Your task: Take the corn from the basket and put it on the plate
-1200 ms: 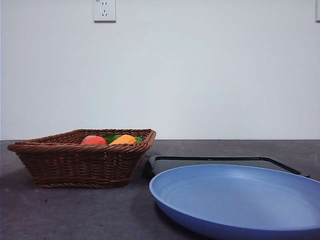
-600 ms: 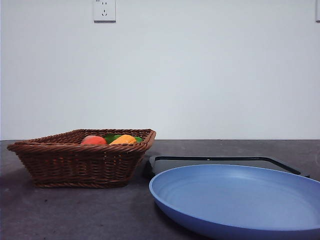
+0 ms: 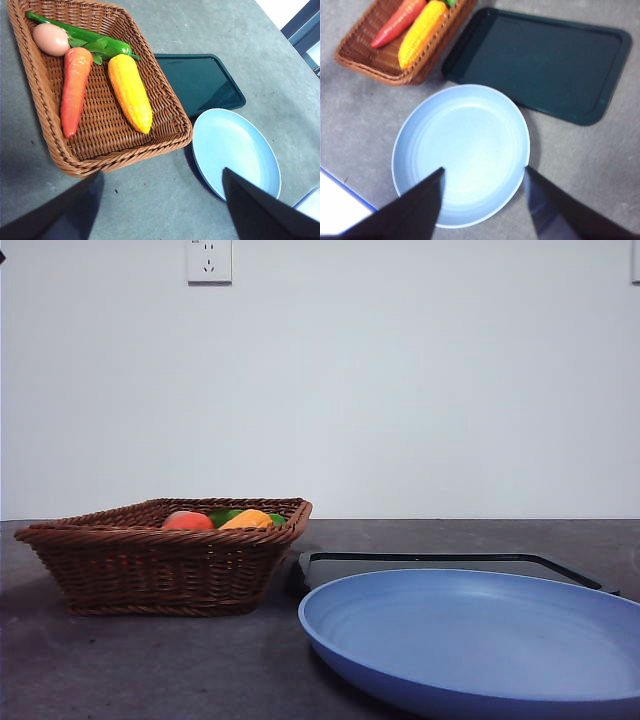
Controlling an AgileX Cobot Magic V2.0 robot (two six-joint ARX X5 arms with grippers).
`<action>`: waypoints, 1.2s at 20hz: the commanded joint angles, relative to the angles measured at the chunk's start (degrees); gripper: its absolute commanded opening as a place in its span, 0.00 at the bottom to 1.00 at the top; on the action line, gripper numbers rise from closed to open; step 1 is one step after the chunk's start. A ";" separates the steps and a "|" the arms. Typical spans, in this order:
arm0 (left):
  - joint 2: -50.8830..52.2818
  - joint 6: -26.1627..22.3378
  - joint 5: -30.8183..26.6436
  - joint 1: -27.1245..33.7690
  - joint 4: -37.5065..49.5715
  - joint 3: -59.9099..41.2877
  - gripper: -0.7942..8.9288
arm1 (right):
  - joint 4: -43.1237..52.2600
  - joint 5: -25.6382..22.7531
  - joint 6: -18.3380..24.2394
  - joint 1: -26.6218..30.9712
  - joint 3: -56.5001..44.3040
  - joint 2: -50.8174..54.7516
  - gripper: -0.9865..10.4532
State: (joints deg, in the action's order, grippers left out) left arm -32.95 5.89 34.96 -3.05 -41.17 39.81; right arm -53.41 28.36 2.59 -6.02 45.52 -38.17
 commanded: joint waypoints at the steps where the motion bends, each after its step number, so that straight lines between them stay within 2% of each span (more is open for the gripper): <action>1: -0.35 -0.22 0.46 -0.09 0.42 1.05 0.50 | 0.66 0.09 -0.68 -0.24 0.98 -2.82 0.34; 6: -0.35 0.81 0.46 -0.09 0.42 1.05 0.50 | 2.62 0.07 -0.63 -0.85 0.98 -11.45 0.34; 16: -0.35 0.90 0.46 -0.09 0.42 1.05 0.50 | 12.68 -0.33 -0.02 -2.71 0.98 -35.63 0.34; 18: -0.35 0.90 0.46 -0.09 0.42 1.05 0.50 | 14.16 -1.70 0.04 -3.28 0.98 -39.28 0.34; 24: -0.35 0.87 0.46 -0.09 0.42 1.05 0.50 | 16.76 -1.81 0.61 -4.42 0.98 -46.60 0.30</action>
State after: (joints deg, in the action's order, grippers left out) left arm -32.99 6.79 34.96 -3.05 -41.17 39.81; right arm -36.88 26.68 2.63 -10.20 45.52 -83.96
